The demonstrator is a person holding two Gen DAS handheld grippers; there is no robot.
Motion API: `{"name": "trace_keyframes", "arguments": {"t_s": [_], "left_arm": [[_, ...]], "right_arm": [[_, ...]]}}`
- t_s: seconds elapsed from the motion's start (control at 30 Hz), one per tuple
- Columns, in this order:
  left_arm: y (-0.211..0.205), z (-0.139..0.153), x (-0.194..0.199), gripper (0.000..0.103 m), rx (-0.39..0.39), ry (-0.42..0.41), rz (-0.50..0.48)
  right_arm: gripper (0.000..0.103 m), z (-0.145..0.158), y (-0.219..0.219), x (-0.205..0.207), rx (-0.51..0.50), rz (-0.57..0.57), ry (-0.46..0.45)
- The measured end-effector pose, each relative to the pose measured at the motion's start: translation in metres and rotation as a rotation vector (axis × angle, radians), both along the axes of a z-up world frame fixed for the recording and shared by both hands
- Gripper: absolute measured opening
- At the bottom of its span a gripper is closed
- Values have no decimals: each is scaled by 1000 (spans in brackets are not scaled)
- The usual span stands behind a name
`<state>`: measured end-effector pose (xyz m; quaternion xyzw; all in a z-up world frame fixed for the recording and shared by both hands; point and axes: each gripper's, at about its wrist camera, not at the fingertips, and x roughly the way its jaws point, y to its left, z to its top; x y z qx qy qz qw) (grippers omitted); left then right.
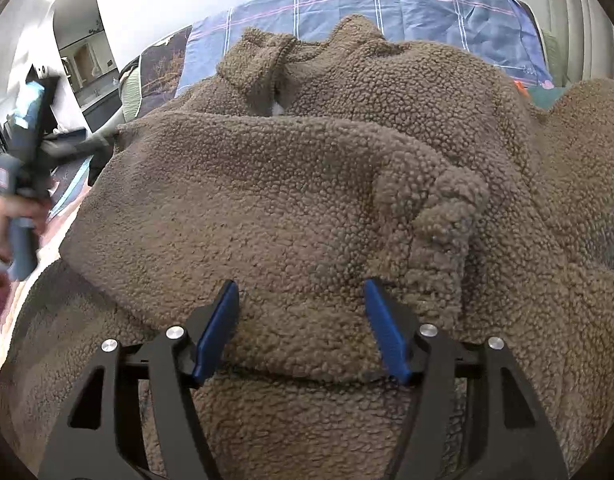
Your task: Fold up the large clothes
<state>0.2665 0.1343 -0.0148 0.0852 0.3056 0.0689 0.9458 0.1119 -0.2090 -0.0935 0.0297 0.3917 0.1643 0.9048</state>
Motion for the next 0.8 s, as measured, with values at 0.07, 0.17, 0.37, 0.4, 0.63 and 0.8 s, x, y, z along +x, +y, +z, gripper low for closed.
{"name": "trace_keyframes", "arguments": {"t_s": [0.07, 0.17, 0.37, 0.4, 0.63, 0.8], "left_arm": [[-13, 27, -28, 85, -189, -26, -127], [-58, 31, -56, 92, -379, 89, -446], [-131, -99, -52, 96, -177, 385, -492], [-131, -110, -60, 97, -164, 302, -500], [-122, -102, -66, 97, -168, 293, -497], [-124, -101, -73, 97, -157, 283, -493]], "right_arm": [[66, 4, -9, -4, 43, -12, 0], [66, 26, -35, -17, 177, -62, -3], [75, 58, -160, -61, 353, -347, -113], [75, 56, -187, -66, 378, -418, -114], [75, 0, -379, -88, 648, -941, -35], [76, -22, -427, -66, 663, -1062, -20]]}}
